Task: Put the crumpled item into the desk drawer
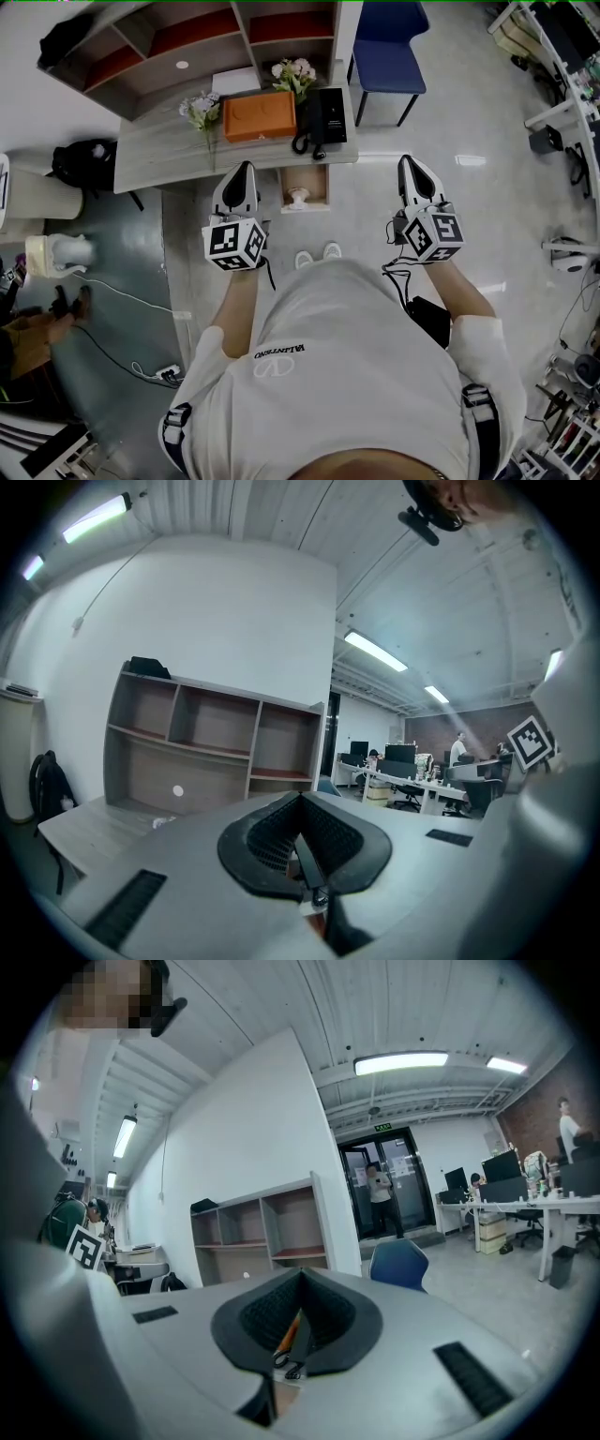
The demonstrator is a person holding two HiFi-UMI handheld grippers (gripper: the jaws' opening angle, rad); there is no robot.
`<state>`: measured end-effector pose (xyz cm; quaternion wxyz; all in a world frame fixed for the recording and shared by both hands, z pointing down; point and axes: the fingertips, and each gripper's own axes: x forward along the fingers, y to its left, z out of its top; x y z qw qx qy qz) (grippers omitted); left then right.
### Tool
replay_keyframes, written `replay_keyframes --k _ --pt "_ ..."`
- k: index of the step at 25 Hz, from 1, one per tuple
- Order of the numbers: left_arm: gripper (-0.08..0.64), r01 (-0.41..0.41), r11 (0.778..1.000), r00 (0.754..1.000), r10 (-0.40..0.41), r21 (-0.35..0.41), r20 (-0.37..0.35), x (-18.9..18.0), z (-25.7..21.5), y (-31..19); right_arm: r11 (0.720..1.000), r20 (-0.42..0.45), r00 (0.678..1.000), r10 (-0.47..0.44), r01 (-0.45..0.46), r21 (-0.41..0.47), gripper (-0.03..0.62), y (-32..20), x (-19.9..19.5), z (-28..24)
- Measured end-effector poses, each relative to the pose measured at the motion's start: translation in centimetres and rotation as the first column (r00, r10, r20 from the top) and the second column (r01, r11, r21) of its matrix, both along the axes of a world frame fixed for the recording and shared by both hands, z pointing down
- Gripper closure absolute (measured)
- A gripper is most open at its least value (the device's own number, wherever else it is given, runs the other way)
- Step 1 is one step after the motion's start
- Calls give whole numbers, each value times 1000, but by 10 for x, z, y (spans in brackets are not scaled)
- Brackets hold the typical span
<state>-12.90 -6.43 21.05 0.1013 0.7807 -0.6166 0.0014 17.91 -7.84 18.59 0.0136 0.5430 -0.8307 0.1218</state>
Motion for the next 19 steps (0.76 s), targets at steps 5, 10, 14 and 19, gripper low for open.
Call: replay_keyframes --k 5,10,14,19 --pt "558 6 1000 1000 -6 -8 -3 1 3 3 1000 5 1000 -4 4 -7 595 0 -2 2" --pt "558 8 1000 1000 -8 -14 0 3 5 2 1000 14 1000 -13 13 -10 595 -1 -2 3" --pt "558 6 1000 1000 -6 -18 -5 4 7 2 1000 9 1000 -24 24 -12 595 -1 -5 3" --pt "558 3 1000 1000 -3 -26 -4 3 11 0 1000 4 1000 -24 24 -10 595 -2 -8 3"
